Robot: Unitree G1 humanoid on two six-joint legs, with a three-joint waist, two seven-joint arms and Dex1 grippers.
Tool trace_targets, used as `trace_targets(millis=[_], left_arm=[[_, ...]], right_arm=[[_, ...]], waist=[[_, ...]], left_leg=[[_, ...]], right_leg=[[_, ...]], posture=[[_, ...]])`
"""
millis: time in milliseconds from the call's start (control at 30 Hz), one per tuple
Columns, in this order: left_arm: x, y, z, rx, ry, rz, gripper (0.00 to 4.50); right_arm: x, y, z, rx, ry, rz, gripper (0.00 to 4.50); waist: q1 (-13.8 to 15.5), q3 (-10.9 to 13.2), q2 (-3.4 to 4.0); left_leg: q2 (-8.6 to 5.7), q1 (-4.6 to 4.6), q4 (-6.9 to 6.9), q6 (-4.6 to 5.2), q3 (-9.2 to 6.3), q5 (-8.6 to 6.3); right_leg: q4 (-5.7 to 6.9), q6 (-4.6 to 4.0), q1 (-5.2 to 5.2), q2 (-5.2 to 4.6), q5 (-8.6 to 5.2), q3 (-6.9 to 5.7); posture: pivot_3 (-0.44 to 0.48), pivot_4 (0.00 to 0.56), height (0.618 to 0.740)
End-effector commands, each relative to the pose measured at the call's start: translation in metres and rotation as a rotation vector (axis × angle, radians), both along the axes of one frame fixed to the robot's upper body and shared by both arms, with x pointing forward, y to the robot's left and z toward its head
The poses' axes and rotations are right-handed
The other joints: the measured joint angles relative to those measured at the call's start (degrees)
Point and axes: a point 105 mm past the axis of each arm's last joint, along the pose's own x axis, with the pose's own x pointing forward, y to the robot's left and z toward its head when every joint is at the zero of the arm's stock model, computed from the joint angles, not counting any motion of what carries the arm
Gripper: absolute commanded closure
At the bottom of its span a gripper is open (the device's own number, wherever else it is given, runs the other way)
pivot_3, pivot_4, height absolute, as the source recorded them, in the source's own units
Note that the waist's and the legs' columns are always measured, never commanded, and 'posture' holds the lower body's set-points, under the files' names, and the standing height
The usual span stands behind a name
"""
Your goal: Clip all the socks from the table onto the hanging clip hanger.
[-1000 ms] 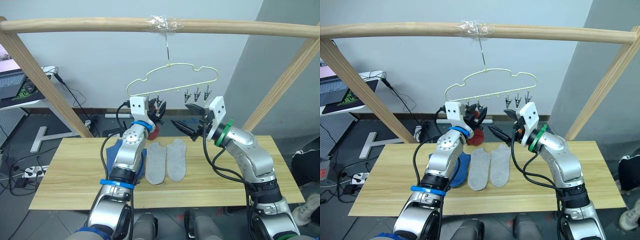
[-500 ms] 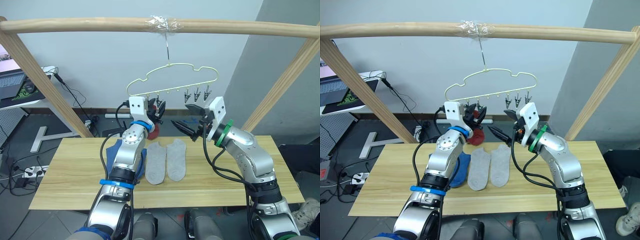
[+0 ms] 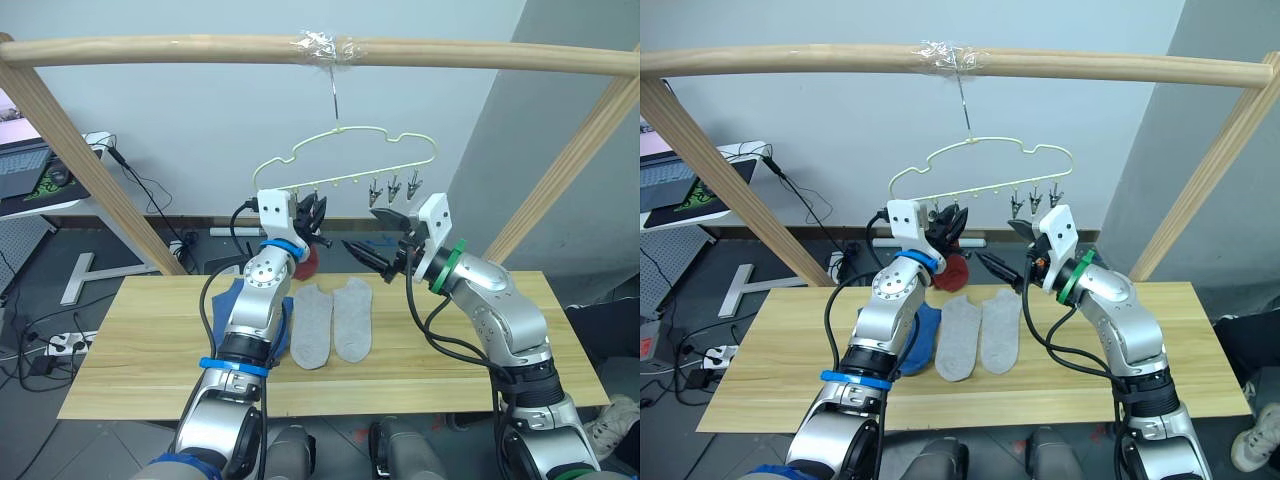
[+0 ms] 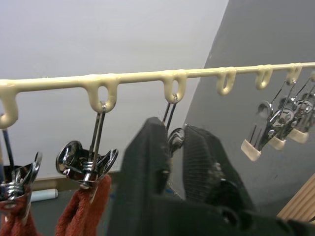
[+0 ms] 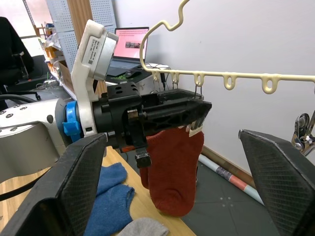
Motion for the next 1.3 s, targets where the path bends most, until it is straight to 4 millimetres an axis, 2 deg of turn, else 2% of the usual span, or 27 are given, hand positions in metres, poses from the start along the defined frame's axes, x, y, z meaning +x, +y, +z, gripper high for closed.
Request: trace_targets(millis=[33,467,533,633,833,967,1067,1167,1300], left_arm=[[-0.001,-0.001,0.018,0.000,-0.068,-0.011,4.47],[0.001,0.003,0.016,-0.026,-0.042,0.006,4.49],[-0.001,0.005,0.015,-0.130,0.023,-0.041,4.49],[-0.007,0.006,0.012,-0.226,0.107,-0.126,4.49],[-0.018,0.020,0.010,-0.271,0.201,-0.197,4.49],[-0.020,0.023,0.010,-0.266,0.214,-0.198,4.49],[-0.019,0.026,0.009,-0.246,0.197,-0.158,4.49],[-0.024,0.020,0.009,-0.248,0.192,-0.176,4.49],[-0.027,0.019,0.006,-0.241,0.194,-0.174,4.49]], right_arm=[[-0.004,0.003,0.014,0.026,-0.053,0.019,0.00],[-0.002,0.003,0.012,0.019,-0.050,0.014,0.00],[0.010,-0.005,-0.025,-0.156,0.001,-0.077,0.00],[0.020,-0.014,-0.061,-0.267,0.067,-0.166,0.00],[0.026,0.001,-0.118,-0.393,0.143,-0.147,0.00],[0.030,0.008,-0.132,-0.406,0.173,-0.143,0.00],[0.030,0.013,-0.154,-0.446,0.240,-0.136,0.00],[0.034,0.012,-0.175,-0.488,0.301,-0.175,0.00],[0.033,0.015,-0.192,-0.507,0.368,-0.183,0.00]], waist=[[0.0,0.0,0.00],[0.0,0.0,0.00],[0.0,0.0,0.00],[-0.2,0.0,0.00],[-1.4,0.0,0.00],[-1.5,0.0,0.00],[-1.4,0.0,0.00],[-1.4,0.0,0.00],[-1.3,0.0,0.00]], left_leg=[[0.00,0.00,0.00,0.00,0.00,0.00],[0.00,0.00,0.00,0.00,0.00,0.00],[0.00,0.01,0.01,0.00,0.00,0.00],[0.00,0.03,0.02,0.00,0.04,0.00],[0.02,0.05,0.02,-0.01,0.06,0.01],[0.03,0.10,0.02,-0.01,0.05,0.01],[0.01,0.10,0.04,-0.01,0.05,0.01],[0.00,0.12,0.02,-0.01,0.06,0.01],[0.01,0.10,0.00,-0.03,0.05,0.02]], right_leg=[[0.00,0.00,0.00,0.00,0.00,0.00],[0.01,0.00,0.00,0.00,0.00,0.00],[0.01,0.00,0.00,0.00,0.00,0.00],[0.01,0.00,0.03,0.00,0.00,0.00],[0.07,-0.01,0.01,0.02,0.00,0.05],[0.12,-0.01,0.01,0.04,0.01,0.05],[0.11,-0.02,0.04,0.04,0.01,0.05],[0.10,-0.25,0.04,0.04,0.15,0.08],[0.09,-0.30,0.03,0.03,0.17,0.08]], posture=[[-0.011,0.161,0.740],[-0.012,0.159,0.740],[-0.014,0.158,0.740],[-0.014,0.157,0.740],[-0.009,0.158,0.740],[0.001,0.160,0.740],[0.015,0.159,0.740],[0.033,0.159,0.740],[0.043,0.160,0.740]])
